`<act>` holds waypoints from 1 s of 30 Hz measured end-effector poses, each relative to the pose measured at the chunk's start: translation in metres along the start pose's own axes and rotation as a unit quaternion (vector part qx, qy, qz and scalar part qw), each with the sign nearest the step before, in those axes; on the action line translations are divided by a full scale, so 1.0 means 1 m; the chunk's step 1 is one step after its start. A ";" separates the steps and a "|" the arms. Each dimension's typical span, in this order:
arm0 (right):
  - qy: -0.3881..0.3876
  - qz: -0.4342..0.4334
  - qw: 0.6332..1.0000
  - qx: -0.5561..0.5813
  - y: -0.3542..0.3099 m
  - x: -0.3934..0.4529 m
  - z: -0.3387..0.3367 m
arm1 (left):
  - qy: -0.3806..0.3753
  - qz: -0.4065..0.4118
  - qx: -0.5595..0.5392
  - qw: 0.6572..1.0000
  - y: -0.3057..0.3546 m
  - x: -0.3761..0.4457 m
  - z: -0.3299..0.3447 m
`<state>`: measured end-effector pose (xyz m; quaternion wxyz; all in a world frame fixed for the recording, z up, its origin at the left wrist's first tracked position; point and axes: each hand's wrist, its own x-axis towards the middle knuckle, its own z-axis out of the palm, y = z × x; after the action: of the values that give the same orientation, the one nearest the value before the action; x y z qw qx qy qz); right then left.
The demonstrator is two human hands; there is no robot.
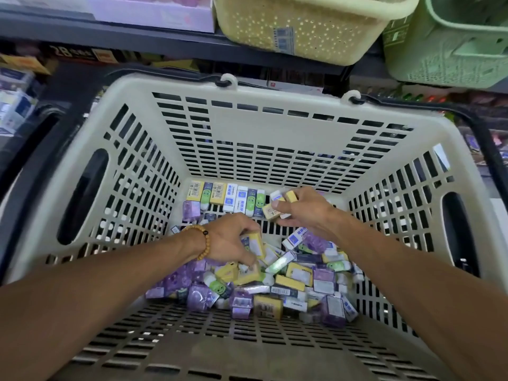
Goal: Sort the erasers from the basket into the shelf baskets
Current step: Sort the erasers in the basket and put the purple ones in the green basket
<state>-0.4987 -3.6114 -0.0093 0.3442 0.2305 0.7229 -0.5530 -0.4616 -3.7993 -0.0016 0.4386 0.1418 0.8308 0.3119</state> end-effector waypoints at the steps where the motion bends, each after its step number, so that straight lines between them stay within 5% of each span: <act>1: 0.011 -0.013 0.999 -0.029 0.001 0.000 0.003 | 0.008 -0.010 -0.014 1.000 -0.002 0.002 -0.001; 10: 0.093 -0.074 0.965 -0.236 0.000 -0.001 0.002 | 0.048 -0.081 -0.017 0.995 -0.013 0.009 -0.003; 16: 0.047 -0.017 0.993 -0.105 0.002 -0.006 0.003 | 0.080 -0.083 -0.032 0.993 -0.016 0.006 -0.007; 21: 0.094 -0.038 0.995 -0.001 0.006 -0.004 0.001 | 0.076 -0.079 -0.072 0.991 -0.017 0.006 -0.011; 27: 0.118 -0.058 0.989 -0.060 0.008 -0.004 -0.006 | 0.078 -0.077 -0.089 0.990 -0.019 0.009 -0.011; 30: 0.159 -0.090 0.967 -0.177 -0.002 -0.005 -0.016 | 0.087 -0.083 -0.107 0.987 -0.020 0.011 -0.012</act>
<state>-0.5009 -3.5963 -0.0022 0.2088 0.1848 0.8725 -0.4012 -0.4771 -3.8138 -0.0169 0.4014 -0.0027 0.8368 0.3724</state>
